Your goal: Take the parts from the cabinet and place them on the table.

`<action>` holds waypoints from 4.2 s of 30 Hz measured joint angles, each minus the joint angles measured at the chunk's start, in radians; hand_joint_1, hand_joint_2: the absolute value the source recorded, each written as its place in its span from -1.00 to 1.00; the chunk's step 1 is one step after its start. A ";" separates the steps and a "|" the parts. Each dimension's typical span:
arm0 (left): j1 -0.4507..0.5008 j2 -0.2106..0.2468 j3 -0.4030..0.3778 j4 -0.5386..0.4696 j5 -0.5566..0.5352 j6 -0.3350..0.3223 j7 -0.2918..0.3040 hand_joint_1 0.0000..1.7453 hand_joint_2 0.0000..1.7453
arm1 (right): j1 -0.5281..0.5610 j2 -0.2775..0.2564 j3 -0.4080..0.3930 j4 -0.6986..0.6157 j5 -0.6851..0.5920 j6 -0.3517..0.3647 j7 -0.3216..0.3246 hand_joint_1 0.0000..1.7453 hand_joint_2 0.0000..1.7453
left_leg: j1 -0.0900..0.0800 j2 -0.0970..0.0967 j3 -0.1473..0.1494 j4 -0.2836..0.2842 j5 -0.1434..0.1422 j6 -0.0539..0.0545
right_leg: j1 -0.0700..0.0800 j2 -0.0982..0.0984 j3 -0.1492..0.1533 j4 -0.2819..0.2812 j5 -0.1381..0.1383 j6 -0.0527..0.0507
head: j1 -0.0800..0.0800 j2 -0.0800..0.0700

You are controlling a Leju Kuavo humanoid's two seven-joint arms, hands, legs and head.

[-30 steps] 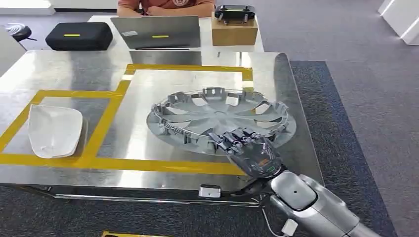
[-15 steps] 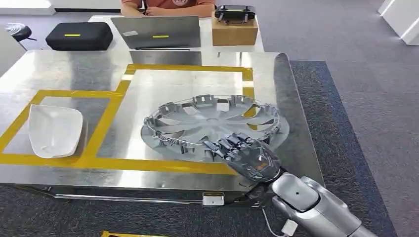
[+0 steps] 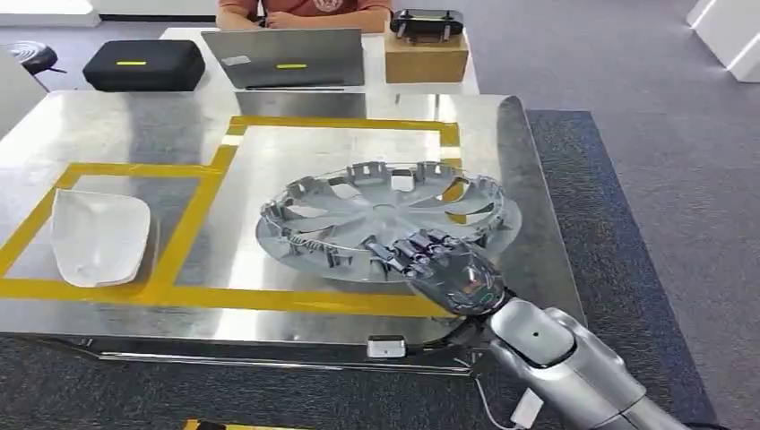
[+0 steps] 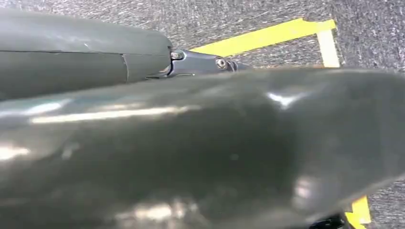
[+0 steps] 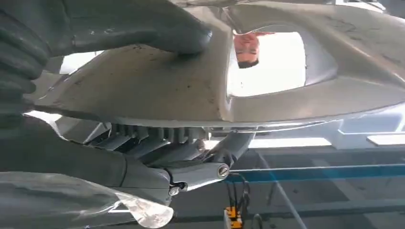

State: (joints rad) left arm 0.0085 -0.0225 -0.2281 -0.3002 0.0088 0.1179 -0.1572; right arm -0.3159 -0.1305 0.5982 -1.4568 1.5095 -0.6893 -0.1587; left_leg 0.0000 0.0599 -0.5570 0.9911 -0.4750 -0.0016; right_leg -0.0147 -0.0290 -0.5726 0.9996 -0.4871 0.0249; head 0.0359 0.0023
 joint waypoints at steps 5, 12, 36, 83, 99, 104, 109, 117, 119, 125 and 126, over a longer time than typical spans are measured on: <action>0.002 -0.003 0.000 -0.004 0.010 0.011 0.016 -1.00 -1.00 | 0.004 0.000 -0.016 0.029 -0.010 0.000 0.012 1.00 1.00 | 0.000 0.000 0.000 0.000 0.000 0.000 | 0.000 0.000 0.000 0.000 0.000 0.000 | 0.000 0.000; 0.007 -0.012 0.018 -0.016 -0.052 0.005 0.032 -1.00 -1.00 | 0.008 0.010 -0.056 0.092 -0.002 0.000 -0.013 1.00 1.00 | 0.000 0.000 0.000 0.000 0.000 0.000 | 0.000 0.000 0.000 0.000 0.000 0.000 | 0.000 0.000; 0.001 -0.019 0.028 -0.033 -0.082 0.010 0.039 -1.00 -1.00 | 0.045 0.121 -0.068 0.066 -0.103 0.000 -0.298 1.00 1.00 | 0.000 0.000 0.000 0.000 0.000 0.000 | 0.000 0.000 0.000 0.000 0.000 0.000 | 0.000 0.000; 0.002 -0.010 0.001 -0.051 -0.082 -0.013 0.052 -1.00 -1.00 | 0.026 0.122 -0.002 0.104 -0.205 -0.001 -0.199 -1.00 1.00 | 0.000 0.000 0.000 0.000 0.000 0.000 | 0.000 0.000 0.000 0.000 0.000 0.000 | 0.000 0.000; 0.064 0.004 0.006 -0.102 -0.071 0.026 0.101 -1.00 -1.00 | -0.150 0.059 0.138 0.089 -0.260 0.426 0.275 -1.00 1.00 | 0.000 0.000 0.000 0.001 0.000 0.000 | 0.000 0.001 0.000 0.000 0.001 0.000 | 0.000 0.000; 0.086 0.013 0.027 -0.131 -0.093 0.022 0.114 -1.00 -1.00 | -0.190 0.040 0.113 0.071 -0.370 0.550 0.301 -1.00 1.00 | 0.000 0.000 0.000 0.001 0.000 0.000 | 0.000 0.001 0.000 0.000 0.001 0.000 | 0.000 0.000; 0.102 0.018 0.057 -0.166 -0.126 0.021 0.138 -1.00 -1.00 | -0.218 0.022 0.077 0.053 -0.488 0.660 0.331 -1.00 1.00 | 0.000 0.000 0.000 0.001 0.000 0.000 | 0.000 0.001 0.000 0.000 0.001 0.001 | 0.000 0.000; 0.125 0.022 0.087 -0.183 -0.139 0.010 0.139 -1.00 -1.00 | -0.226 -0.008 0.050 0.053 -0.513 0.667 0.320 -1.00 1.00 | 0.000 0.000 0.000 0.001 0.000 0.000 | -0.001 0.001 0.000 0.000 0.001 0.001 | 0.000 0.000; 0.125 0.022 0.092 -0.186 -0.147 0.008 0.137 -1.00 -1.00 | -0.227 -0.009 0.047 0.052 -0.534 0.674 0.324 -1.00 1.00 | 0.000 0.000 0.000 0.001 0.000 0.000 | -0.001 0.001 0.000 0.000 0.001 0.001 | 0.000 0.000; 0.125 0.021 0.142 -0.206 -0.215 -0.024 0.141 -1.00 -1.00 | -0.246 -0.009 0.043 0.018 -0.780 0.792 0.342 -1.00 1.00 | 0.000 0.000 0.000 0.001 0.000 0.000 | -0.001 0.001 0.000 0.000 0.001 0.001 | 0.000 0.000; 0.125 0.021 0.154 -0.206 -0.226 -0.031 0.137 -1.00 -1.00 | -0.250 -0.009 0.043 0.016 -0.825 0.810 0.340 -1.00 1.00 | 0.000 0.000 0.000 0.001 0.000 0.000 | -0.001 0.001 0.000 0.000 0.001 0.001 | 0.000 0.000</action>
State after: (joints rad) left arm 0.1330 -0.0019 -0.0739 -0.5062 -0.2175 0.0869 -0.0206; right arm -0.5659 -0.1392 0.6416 -1.4405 0.6845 0.1206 0.1812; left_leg -0.0003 0.0601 -0.5573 0.9924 -0.4753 -0.0011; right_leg -0.0152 -0.0282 -0.5726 0.9995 -0.4864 0.0254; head 0.0355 0.0027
